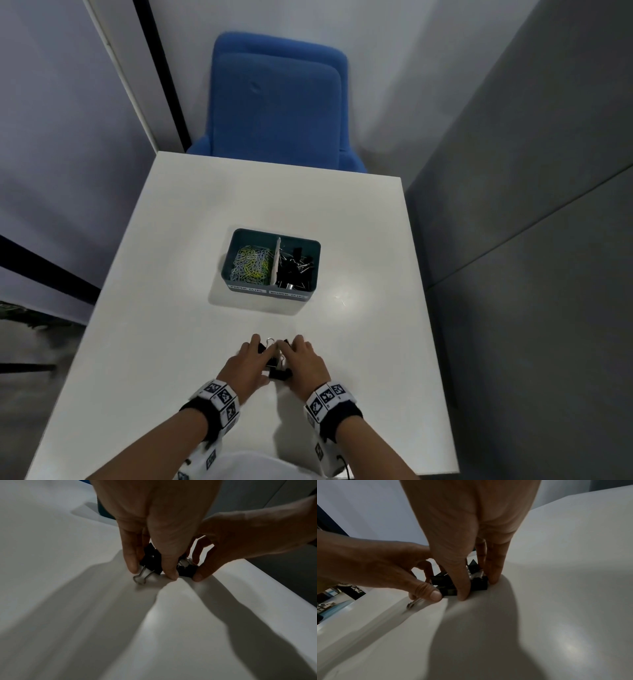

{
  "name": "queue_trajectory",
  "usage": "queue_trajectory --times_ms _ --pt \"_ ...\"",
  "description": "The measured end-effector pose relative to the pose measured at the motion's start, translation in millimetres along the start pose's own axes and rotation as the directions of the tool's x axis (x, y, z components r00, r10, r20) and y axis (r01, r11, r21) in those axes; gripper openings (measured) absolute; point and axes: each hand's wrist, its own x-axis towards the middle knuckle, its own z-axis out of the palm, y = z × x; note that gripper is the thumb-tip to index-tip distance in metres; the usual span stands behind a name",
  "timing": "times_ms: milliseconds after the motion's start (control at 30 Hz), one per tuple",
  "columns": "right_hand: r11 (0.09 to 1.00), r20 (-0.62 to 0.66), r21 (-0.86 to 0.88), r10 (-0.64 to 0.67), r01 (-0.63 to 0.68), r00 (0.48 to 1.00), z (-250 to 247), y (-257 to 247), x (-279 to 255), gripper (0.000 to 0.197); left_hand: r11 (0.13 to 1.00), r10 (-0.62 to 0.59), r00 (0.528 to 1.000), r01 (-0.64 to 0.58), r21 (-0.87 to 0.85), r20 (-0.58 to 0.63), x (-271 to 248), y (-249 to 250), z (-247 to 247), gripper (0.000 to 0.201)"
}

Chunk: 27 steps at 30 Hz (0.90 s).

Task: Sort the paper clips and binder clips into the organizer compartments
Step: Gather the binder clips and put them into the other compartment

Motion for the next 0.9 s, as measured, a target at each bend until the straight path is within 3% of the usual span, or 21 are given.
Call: queue_trajectory --times_ms 133,300,433,533,600,767,900 --pt "1.0 -0.029 -0.004 -0.005 0.005 1.0 3 3 -3 0.043 0.999 -0.017 0.999 0.015 -0.034 -0.049 -1 -2 -2 0.053" --pt "1.0 -0.085 0.018 -0.008 0.009 0.996 3 11 -10 0.024 0.999 -0.005 1.0 0.004 -0.05 -0.028 -1 -9 5 0.077" --pt "1.0 -0.146 0.025 -0.015 0.019 0.989 4 17 -17 0.014 0.998 0.056 0.992 -0.06 -0.028 -0.111 -6 -9 -3 0.061" --pt "0.996 -0.208 0.086 0.005 0.013 0.978 1 21 -24 0.009 0.991 0.062 0.985 -0.08 -0.11 -0.159 -4 2 -34 0.037" --pt "0.99 -0.245 0.143 0.033 0.003 0.969 -4 23 -29 0.01 0.985 0.083 0.972 -0.113 -0.127 -0.222 4 17 -67 0.031" --pt "0.972 -0.191 0.228 0.095 -0.05 0.977 -27 30 -31 0.012 0.953 0.083 0.894 -0.2 -0.226 -0.44 46 50 -152 0.031" --pt "0.951 -0.227 0.304 0.122 -0.049 0.966 -58 30 -27 0.023 0.938 0.05 0.861 -0.215 -0.272 -0.506 69 56 -181 0.039"
